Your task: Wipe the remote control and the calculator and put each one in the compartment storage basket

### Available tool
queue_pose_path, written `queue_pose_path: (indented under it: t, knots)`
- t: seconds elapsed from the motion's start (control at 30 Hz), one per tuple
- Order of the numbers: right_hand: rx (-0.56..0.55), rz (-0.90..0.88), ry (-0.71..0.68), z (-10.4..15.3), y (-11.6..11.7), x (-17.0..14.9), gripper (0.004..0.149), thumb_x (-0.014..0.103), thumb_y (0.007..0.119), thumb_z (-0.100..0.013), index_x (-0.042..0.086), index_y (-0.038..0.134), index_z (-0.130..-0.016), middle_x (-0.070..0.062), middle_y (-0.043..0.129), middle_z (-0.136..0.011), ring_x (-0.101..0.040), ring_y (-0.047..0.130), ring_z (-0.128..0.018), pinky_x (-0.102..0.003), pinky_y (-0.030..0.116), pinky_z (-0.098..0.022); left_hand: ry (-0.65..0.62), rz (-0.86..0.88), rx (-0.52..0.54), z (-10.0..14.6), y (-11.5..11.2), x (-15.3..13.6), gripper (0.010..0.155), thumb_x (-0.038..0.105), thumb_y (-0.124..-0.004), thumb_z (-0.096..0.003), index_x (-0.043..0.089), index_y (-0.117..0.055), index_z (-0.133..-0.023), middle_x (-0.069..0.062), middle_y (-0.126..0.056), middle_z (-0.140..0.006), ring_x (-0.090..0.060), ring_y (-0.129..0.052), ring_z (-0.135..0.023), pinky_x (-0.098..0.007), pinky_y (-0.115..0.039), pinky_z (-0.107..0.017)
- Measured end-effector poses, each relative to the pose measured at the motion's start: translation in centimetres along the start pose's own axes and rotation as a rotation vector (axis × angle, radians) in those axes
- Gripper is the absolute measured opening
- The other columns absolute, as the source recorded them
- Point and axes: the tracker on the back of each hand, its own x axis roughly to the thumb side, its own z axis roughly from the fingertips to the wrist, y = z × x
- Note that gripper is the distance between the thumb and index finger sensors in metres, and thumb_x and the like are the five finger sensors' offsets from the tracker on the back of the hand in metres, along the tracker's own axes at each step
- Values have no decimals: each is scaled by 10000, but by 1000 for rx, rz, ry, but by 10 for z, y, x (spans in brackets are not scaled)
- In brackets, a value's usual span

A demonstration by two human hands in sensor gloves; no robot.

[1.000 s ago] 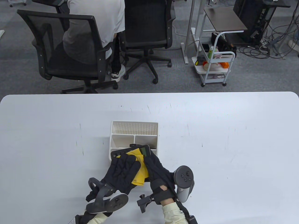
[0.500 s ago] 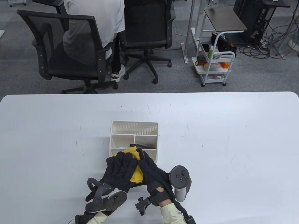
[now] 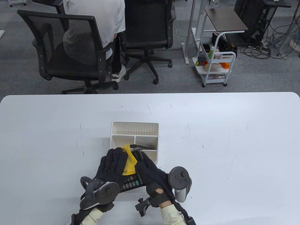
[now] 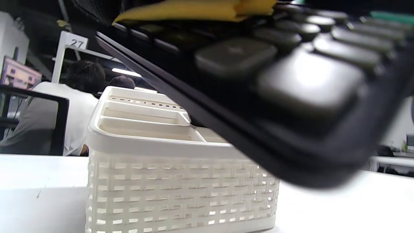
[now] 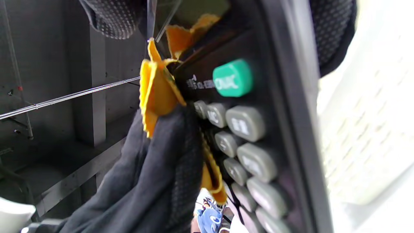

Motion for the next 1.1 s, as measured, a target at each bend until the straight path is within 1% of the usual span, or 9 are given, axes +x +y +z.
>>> queue_pose_path:
  t: [0.3,0.47,0.57,0.63,0.77,0.87,0.93,1.03,1.1]
  knots:
    - [12,-29,-22,-2,-9,4,641,406,747,-572,-23,669,-1042,-284,864,-881,-406,974,-630,-545,840,-443,104,218,-66,0,2,-36,751,615,-639,-500,254,-428,-1123,-77,-671,-1127,-373,-798,-977,-566,-707,-685]
    - [-10,64,-26,-1,-10,8,599,324,800,-542,-23,697,-1020,-261,890,-865,-382,988,-624,-542,847,-441,119,422,-185,-1,-1,-46,848,613,-779,-448,242,-433,-1127,-98,-644,-1141,-395,-808,-967,-583,-707,-677]
    - [28,91,-46,-2,-8,11,595,312,808,-540,-11,692,-1026,-260,881,-875,-387,979,-636,-548,837,-452,121,405,-144,-2,-2,-46,747,534,-779,-481,267,-476,-1109,-66,-679,-1128,-389,-815,-974,-578,-715,-675]
    - [74,102,-70,-2,-4,11,594,316,806,-542,-9,694,-1027,-261,874,-880,-384,980,-636,-546,839,-450,112,438,-129,-2,-1,-45,658,530,-712,-515,281,-523,-1094,-44,-744,-1093,-363,-837,-964,-568,-727,-671]
    - [127,151,-106,0,7,15,589,315,806,-542,-8,702,-1023,-258,891,-869,-380,985,-631,-544,841,-448,90,582,-130,-2,1,-44,686,578,-691,-511,262,-528,-1097,-66,-768,-1081,-363,-843,-958,-588,-715,-671]
    - [109,184,-140,2,12,21,584,311,811,-539,-5,710,-1020,-260,898,-864,-382,990,-625,-547,842,-444,98,541,-119,-2,2,-48,717,591,-702,-499,230,-499,-1085,-56,-804,-1047,-337,-877,-936,-569,-736,-663]
    - [82,188,-170,2,11,23,579,312,814,-536,3,719,-1016,-260,904,-858,-379,996,-617,-544,847,-440,123,517,-126,-1,1,-51,693,616,-694,-490,267,-523,-1065,-35,-848,-1003,-332,-901,-910,-567,-742,-658]
    - [31,162,-190,2,4,25,564,309,823,-531,14,743,-1005,-256,933,-836,-374,1011,-596,-541,853,-428,123,549,-238,-1,0,-58,669,662,-714,-472,312,-590,-1028,10,-876,-943,-313,-921,-859,-561,-743,-654]
    - [23,132,-196,1,-2,25,557,307,827,-530,22,752,-1002,-255,936,-834,-369,1016,-591,-539,855,-425,125,599,-249,-1,-2,-62,660,653,-771,-451,313,-632,-999,26,-911,-883,-290,-962,-804,-545,-772,-631]
